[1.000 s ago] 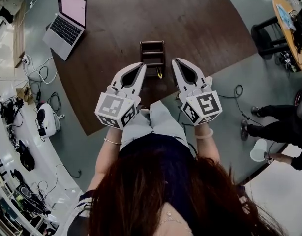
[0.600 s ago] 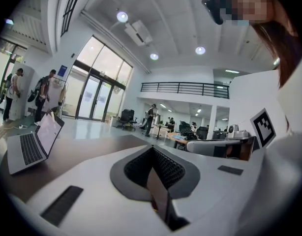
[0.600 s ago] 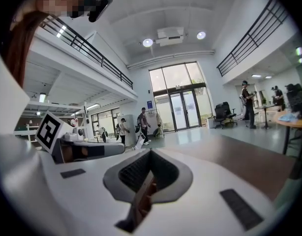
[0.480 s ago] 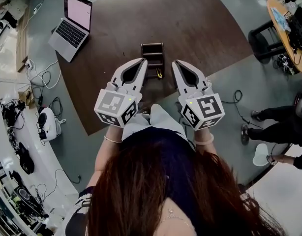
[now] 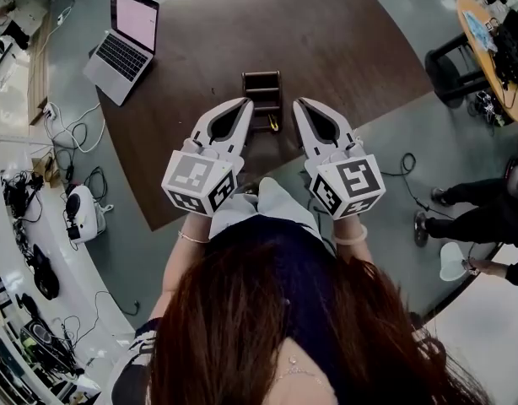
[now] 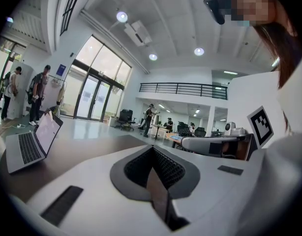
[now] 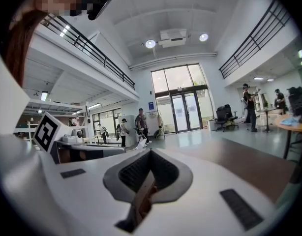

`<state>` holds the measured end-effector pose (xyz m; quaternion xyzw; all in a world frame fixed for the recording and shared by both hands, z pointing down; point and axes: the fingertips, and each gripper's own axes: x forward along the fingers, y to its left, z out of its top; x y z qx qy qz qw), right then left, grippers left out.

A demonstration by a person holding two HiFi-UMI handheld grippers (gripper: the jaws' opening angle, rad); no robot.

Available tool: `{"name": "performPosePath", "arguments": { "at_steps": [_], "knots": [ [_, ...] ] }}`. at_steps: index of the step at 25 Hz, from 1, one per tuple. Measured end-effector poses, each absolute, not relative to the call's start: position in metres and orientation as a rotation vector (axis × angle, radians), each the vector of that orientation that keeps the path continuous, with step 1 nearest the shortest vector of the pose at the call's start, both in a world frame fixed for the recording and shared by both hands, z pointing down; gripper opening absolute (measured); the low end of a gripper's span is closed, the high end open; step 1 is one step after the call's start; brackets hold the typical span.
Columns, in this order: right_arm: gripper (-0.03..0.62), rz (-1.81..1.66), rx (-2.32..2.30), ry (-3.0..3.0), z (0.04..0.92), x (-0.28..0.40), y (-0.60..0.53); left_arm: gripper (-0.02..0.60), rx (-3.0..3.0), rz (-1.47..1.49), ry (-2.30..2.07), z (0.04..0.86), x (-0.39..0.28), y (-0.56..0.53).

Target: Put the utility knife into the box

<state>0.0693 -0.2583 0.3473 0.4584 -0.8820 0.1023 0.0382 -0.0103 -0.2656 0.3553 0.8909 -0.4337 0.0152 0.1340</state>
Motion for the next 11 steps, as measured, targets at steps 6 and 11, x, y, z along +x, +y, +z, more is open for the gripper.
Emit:
{"name": "performPosePath", "arguments": {
  "at_steps": [6,11],
  "knots": [
    [0.015,0.324,1.392,-2.706,0.348,0.065,-0.256,-0.006,2.564,0.049,-1.252,0.362,-0.014,-0.264],
    [0.015,0.311,1.389,-2.694,0.351,0.063,-0.256,-0.006,2.550,0.055,-1.251,0.368,-0.016,-0.263]
  ]
}}
